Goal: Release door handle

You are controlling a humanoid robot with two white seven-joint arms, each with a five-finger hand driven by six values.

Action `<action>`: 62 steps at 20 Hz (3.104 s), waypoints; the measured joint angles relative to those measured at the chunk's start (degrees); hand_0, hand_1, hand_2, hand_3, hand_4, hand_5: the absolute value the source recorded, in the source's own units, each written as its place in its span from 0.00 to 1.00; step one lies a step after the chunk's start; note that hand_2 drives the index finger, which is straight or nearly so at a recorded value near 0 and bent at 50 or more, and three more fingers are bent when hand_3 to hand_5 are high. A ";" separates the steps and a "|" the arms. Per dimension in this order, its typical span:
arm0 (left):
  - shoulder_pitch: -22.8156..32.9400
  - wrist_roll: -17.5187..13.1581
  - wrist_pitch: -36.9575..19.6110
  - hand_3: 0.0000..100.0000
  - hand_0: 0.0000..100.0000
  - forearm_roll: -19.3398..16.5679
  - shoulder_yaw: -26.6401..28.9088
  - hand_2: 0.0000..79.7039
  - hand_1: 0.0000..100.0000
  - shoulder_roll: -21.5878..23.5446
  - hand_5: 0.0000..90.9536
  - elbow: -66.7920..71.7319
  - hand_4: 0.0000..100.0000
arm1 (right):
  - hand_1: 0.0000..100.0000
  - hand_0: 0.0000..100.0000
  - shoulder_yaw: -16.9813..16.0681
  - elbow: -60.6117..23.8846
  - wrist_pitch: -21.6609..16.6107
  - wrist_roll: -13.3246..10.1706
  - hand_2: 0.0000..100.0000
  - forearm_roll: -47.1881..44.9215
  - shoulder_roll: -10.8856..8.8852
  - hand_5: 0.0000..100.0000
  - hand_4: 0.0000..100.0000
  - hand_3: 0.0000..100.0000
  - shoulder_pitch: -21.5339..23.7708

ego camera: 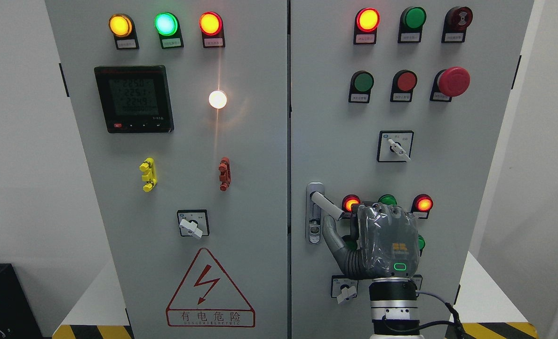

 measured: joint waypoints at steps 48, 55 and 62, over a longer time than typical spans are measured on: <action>0.00 0.00 0.00 0.00 0.12 -0.01 0.00 0.00 0.56 0.00 0.00 0.00 0.00 | 0.38 0.51 -1.65 -0.06 0.15 -0.97 0.96 -0.88 0.00 1.00 0.96 1.00 -0.42; 0.00 0.00 0.00 0.00 0.12 -0.01 0.00 0.00 0.56 0.00 0.00 0.00 0.00 | 0.38 0.53 -1.74 -0.07 0.05 -0.97 0.95 -1.71 0.00 1.00 0.97 1.00 -0.41; 0.00 0.00 0.00 0.00 0.12 0.00 0.00 0.00 0.56 0.00 0.00 0.00 0.00 | 0.37 0.54 -1.77 -0.05 0.04 -0.98 0.95 -1.96 0.00 1.00 0.96 1.00 -0.38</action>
